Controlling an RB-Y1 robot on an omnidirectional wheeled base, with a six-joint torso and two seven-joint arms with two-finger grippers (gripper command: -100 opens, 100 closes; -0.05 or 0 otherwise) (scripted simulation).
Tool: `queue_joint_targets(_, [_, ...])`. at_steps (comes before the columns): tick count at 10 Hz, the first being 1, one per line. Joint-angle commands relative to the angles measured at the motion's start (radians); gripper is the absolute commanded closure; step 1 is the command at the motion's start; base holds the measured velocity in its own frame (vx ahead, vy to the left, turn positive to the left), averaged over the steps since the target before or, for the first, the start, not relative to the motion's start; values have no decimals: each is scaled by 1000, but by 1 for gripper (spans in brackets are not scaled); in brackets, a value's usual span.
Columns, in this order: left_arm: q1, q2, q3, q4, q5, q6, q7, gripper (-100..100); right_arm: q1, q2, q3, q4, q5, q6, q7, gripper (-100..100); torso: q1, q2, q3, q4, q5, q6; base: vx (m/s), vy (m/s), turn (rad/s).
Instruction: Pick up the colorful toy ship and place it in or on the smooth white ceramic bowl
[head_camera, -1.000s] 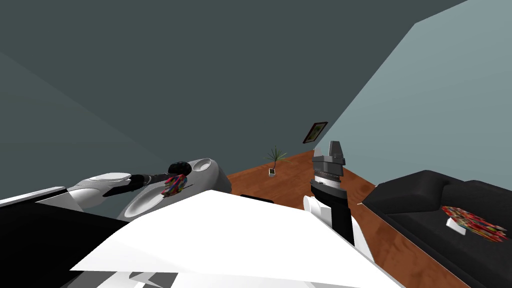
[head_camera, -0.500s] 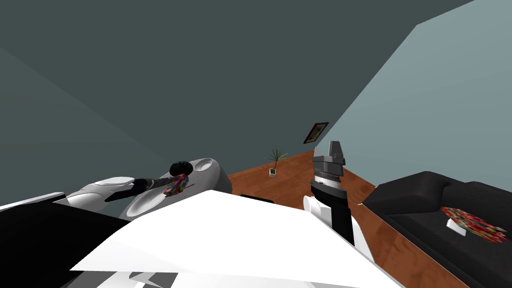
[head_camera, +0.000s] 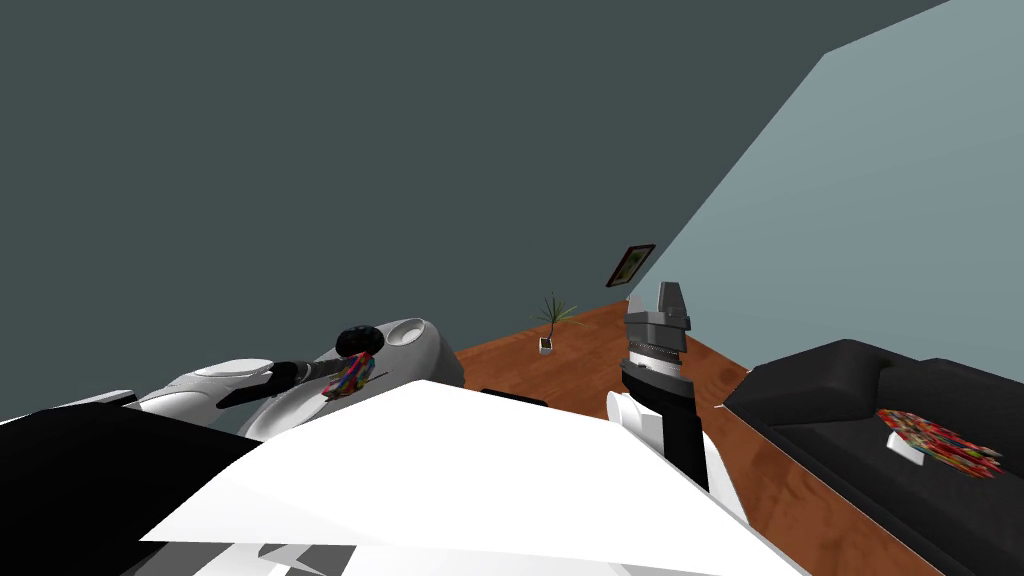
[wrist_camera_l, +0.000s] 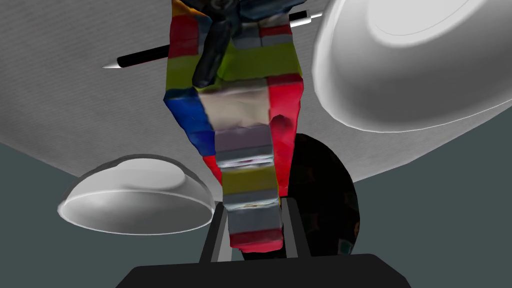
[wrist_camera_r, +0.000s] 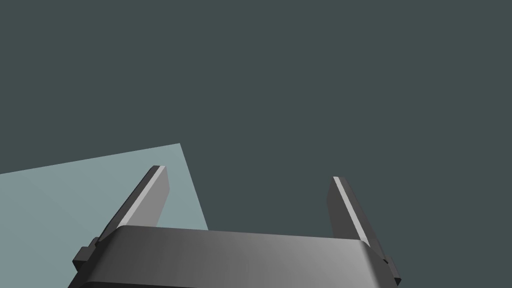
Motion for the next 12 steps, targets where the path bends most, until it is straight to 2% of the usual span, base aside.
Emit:
queue_joint_targets(1, [0,0,0,0,0,0,0,100,0,0,0,0,0,0,0,0,0,0,0,0,0,0,0,0,0])
queue_joint_targets(3, [0,0,0,0,0,0,0,100,0,0,0,0,0,0,0,0,0,0,0,0,0,0,0,0,0])
queue_joint_targets(4, [0,0,0,0,0,0,0,0,0,0,0,0,0,0,0,0,0,0,0,0,0,0,0,0,0])
queue_joint_targets(5, [-14,29,-1,7,-12,-28,16,100,0,0,0,0,0,0,0,0,0,0,0,0,0,0,-30,-66,79])
queue_joint_targets(6, [-22,8,-5,17,-11,-14,4,100,0,0,0,0,0,0,0,0,-4,2,1,1,-1,0,-18,-42,26])
queue_joint_targets(7, [-24,9,-6,19,-12,-18,5,0,0,0,0,0,0,0,0,0,-4,2,1,1,-2,0,-2,-6,-1])
queue_joint_targets(8, [-45,48,20,18,0,-13,5,100,0,0,0,0,0,0,0,0,-2,1,1,1,-1,0,-1,-28,-8])
queue_joint_targets(9, [-33,48,20,-16,0,-13,5,100,0,0,0,0,0,0,0,0,-4,0,1,2,-5,2,7,-22,-33])
queue_joint_targets(10, [-45,48,20,-18,0,-13,5,100,0,0,0,0,0,0,0,0,-5,-1,0,1,-4,2,7,-10,-8])
queue_joint_targets(11, [-45,48,20,9,0,-13,5,100,0,0,0,0,0,0,0,0,-4,-1,0,1,-3,3,4,-7,-8])
queue_joint_targets(12, [-73,91,55,15,20,-7,7,100,0,0,0,0,0,0,0,0,-3,-1,0,1,-4,2,-1,-36,-4])
